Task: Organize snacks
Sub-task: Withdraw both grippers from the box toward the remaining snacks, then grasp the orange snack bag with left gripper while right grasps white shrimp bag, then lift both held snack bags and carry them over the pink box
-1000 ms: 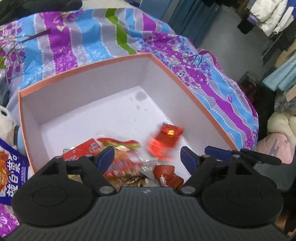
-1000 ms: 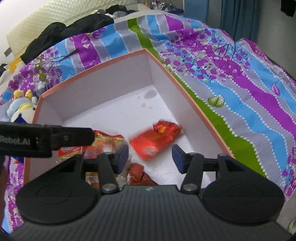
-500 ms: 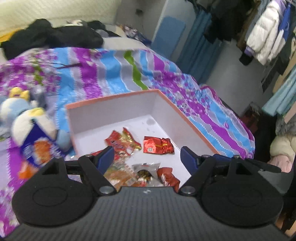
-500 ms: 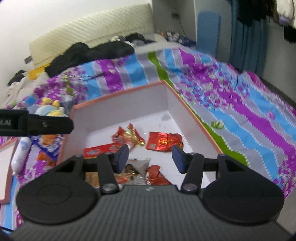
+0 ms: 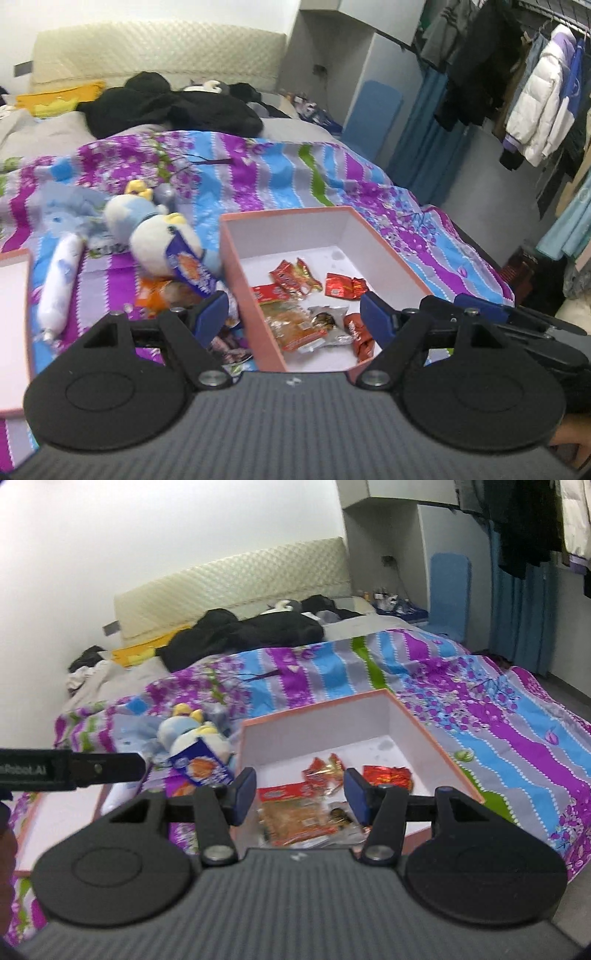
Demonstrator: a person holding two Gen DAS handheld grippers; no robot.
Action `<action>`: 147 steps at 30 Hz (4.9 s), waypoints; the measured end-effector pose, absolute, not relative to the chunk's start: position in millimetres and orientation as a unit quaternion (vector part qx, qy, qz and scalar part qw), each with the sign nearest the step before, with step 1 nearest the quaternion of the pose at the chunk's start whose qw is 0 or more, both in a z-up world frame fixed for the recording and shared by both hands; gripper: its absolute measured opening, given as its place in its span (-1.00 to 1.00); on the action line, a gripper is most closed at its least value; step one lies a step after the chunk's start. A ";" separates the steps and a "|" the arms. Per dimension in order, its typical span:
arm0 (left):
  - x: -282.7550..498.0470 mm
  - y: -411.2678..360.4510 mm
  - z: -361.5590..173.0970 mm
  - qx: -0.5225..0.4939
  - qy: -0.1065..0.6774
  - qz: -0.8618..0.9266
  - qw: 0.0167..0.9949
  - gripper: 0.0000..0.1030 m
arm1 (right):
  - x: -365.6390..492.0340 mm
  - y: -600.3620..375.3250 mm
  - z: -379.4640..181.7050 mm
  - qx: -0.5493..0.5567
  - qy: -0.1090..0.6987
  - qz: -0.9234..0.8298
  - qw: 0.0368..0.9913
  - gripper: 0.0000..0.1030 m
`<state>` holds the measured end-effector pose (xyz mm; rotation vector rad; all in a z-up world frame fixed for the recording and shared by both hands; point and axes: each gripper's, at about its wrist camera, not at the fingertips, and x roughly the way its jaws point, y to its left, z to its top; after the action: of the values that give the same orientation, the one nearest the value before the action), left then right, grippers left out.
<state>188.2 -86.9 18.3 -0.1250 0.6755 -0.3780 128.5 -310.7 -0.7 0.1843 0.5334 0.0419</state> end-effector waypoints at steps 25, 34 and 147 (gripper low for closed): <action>47.8 -1.7 -48.5 -0.088 0.355 -0.082 0.927 0.59 | 21.6 -221.7 -64.0 0.025 0.288 0.128 0.949 0.07; 90.3 17.4 -94.0 -0.143 0.395 -0.079 0.904 0.59 | 46.2 -191.6 -88.2 -0.028 0.286 0.143 0.947 0.07; 155.1 91.3 -188.0 -0.162 0.452 0.014 0.877 -0.36 | 172.6 -132.4 -198.4 -0.031 0.431 0.199 0.879 -0.22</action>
<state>155.1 91.3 -188.0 -0.3390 0.9436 0.0288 172.6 -132.4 -198.4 -0.0641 0.8991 0.4158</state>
